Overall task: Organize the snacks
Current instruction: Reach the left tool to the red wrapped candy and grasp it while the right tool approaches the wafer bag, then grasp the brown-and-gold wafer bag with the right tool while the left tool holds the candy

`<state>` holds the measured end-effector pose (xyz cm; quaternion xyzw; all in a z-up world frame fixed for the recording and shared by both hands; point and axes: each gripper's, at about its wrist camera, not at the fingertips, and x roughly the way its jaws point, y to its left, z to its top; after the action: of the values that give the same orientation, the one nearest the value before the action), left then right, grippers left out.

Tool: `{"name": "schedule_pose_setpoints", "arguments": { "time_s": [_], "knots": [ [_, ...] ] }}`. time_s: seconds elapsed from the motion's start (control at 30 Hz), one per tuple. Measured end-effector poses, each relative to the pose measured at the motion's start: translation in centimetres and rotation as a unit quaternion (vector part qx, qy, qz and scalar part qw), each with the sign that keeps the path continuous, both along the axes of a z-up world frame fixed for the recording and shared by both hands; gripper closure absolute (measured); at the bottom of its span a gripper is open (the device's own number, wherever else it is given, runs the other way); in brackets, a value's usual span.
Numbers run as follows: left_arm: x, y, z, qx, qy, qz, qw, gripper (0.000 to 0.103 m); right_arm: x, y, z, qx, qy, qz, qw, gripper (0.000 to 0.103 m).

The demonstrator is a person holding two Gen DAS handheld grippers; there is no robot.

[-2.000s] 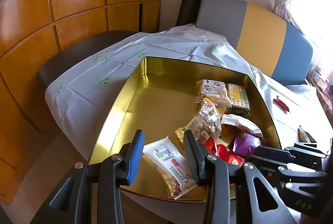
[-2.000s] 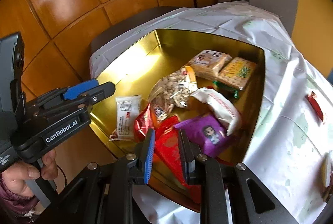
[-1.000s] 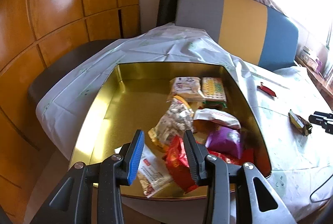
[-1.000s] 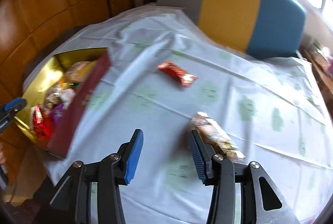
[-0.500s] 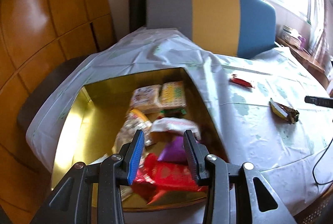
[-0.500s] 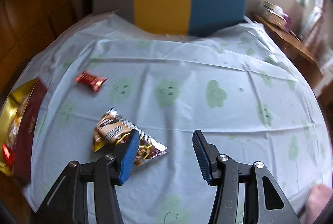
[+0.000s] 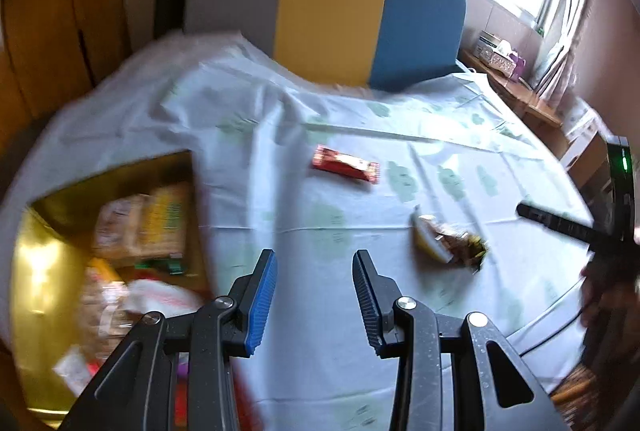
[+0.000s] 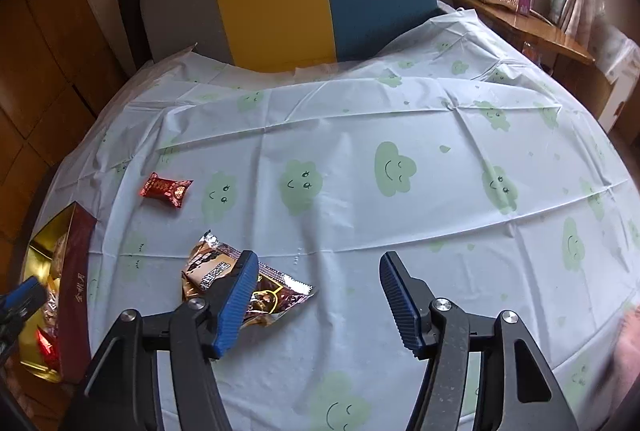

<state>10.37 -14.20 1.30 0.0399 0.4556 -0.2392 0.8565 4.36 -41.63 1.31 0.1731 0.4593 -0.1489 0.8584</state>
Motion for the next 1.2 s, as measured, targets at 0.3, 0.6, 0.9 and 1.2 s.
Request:
{"name": "schedule_pose_setpoints", "arguments": {
  "time_s": [0.3, 0.6, 0.9, 1.2],
  "knots": [
    [6.2, -5.4, -3.1, -0.03, 0.084, 0.03, 0.9955, 0.064, -0.2, 0.2, 0.8, 0.013, -0.016, 0.004, 1.0, 0.034],
    [11.8, -9.3, -7.1, -0.035, 0.137, 0.065, 0.9878, 0.063, -0.2, 0.1, 1.3, 0.027, -0.024, 0.006, 0.999, 0.029],
    [15.4, -11.4, -8.7, -0.024, 0.148, 0.094, 0.9841, 0.053, -0.3, 0.0, 1.6, 0.034, -0.031, 0.006, 0.999, 0.028],
    [13.5, -14.7, -8.8, 0.113, 0.041, 0.021, 0.9925, 0.081, -0.3, -0.4, 1.4, 0.039, -0.028, 0.003, 0.999, 0.028]
  ]
}}
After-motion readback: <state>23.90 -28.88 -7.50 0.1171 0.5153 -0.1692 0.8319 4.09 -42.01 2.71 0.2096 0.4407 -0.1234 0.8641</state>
